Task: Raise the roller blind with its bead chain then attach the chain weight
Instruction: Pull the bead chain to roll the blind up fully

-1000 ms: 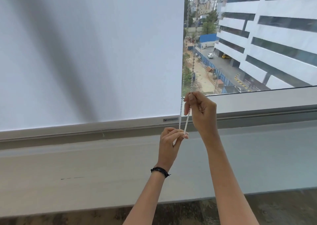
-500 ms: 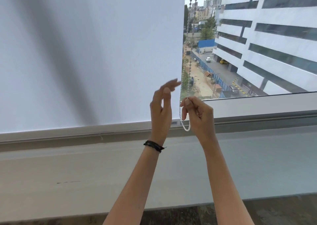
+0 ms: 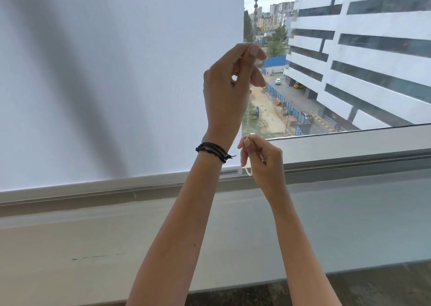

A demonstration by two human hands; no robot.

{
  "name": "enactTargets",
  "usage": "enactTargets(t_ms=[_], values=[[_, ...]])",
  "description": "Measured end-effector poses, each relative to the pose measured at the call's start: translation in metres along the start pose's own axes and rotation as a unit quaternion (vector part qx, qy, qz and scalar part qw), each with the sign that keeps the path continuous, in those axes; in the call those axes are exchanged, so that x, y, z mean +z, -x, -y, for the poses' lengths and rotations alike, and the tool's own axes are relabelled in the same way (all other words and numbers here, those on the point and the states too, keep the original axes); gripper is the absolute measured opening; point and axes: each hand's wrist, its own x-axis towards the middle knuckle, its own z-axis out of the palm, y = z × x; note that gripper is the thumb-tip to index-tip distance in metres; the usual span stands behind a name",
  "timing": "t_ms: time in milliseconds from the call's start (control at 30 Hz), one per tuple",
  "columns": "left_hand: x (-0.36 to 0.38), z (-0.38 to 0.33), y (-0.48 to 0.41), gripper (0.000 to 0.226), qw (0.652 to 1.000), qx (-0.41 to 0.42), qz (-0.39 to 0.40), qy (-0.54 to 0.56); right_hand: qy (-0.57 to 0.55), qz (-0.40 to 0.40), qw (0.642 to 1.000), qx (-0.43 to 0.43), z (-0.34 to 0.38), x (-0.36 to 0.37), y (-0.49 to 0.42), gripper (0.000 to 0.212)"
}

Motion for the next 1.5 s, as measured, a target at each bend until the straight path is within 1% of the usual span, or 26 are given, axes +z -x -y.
enactTargets(t_ms=[133,600,833,933,1100,1233,1367,1500], values=[[-0.005,0.005,-0.003,0.025,1.0,-0.001,0.007,-0.016,-0.004,-0.002,1.0,0.002,-0.003,0.005,0.0,0.023],[-0.013,0.014,-0.004,0.026,0.999,-0.023,0.021,-0.009,0.018,0.001,1.0,0.01,-0.006,0.018,0.003,0.025],[-0.009,0.029,0.012,0.027,0.998,-0.055,0.034,-0.003,0.021,0.006,0.999,0.028,-0.022,0.016,0.016,0.025],[-0.007,0.037,0.021,0.026,0.997,-0.07,0.036,-0.003,0.047,0.004,0.998,0.032,-0.03,0.015,0.022,0.024],[-0.006,0.05,0.035,0.026,0.996,-0.089,0.032,0.004,0.13,-0.007,0.991,0.022,-0.043,0.016,0.032,0.023],[-0.005,0.058,0.048,0.026,0.994,-0.102,0.03,0.011,0.16,-0.012,0.987,0.016,-0.054,0.018,0.042,0.023],[-0.004,0.065,0.057,0.026,0.992,-0.118,0.028,0.017,0.169,-0.016,0.985,0.022,-0.063,0.019,0.05,0.024],[-0.001,0.071,0.067,0.026,0.992,-0.128,0.024,0.008,0.202,-0.008,0.979,0.033,-0.072,0.018,0.056,0.021]])
